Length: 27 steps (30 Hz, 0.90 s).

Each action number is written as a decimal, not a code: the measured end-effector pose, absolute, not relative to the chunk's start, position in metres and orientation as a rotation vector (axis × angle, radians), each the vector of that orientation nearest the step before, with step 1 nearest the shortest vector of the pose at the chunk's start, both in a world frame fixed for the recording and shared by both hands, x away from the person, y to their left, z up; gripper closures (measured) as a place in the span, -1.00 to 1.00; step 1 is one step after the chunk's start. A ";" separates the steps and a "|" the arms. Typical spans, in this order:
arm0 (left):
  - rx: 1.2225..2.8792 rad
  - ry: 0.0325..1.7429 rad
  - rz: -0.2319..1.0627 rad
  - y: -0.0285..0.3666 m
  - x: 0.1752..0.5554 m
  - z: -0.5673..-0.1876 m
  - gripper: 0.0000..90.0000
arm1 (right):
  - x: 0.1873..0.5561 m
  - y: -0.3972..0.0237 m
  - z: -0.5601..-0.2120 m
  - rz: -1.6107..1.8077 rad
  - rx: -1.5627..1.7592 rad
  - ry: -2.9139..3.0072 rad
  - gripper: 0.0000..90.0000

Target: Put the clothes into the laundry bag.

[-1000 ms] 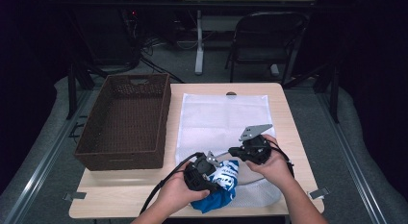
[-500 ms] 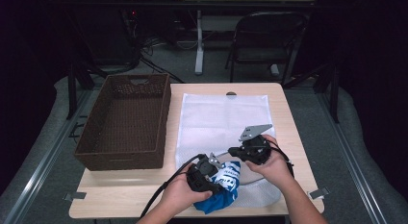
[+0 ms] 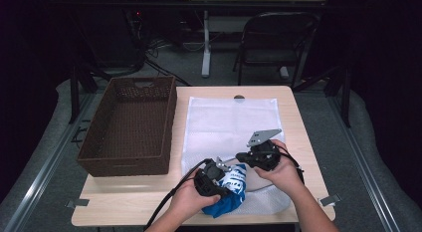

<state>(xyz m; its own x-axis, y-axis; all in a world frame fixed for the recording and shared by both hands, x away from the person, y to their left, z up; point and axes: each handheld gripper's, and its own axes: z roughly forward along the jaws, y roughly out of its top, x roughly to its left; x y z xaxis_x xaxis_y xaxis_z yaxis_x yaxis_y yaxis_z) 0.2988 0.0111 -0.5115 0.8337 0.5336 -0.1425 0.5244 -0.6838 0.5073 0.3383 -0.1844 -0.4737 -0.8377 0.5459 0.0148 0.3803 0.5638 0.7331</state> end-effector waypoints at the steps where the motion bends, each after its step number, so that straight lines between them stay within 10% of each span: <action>1: 2.463 0.781 0.016 0.011 0.300 -0.512 0.28 | 0.338 -0.184 -0.474 1.135 0.772 2.585 0.96; 27: 2.430 0.856 0.145 0.005 0.310 -0.536 0.23 | 0.337 -0.182 -0.477 1.119 0.770 2.595 0.96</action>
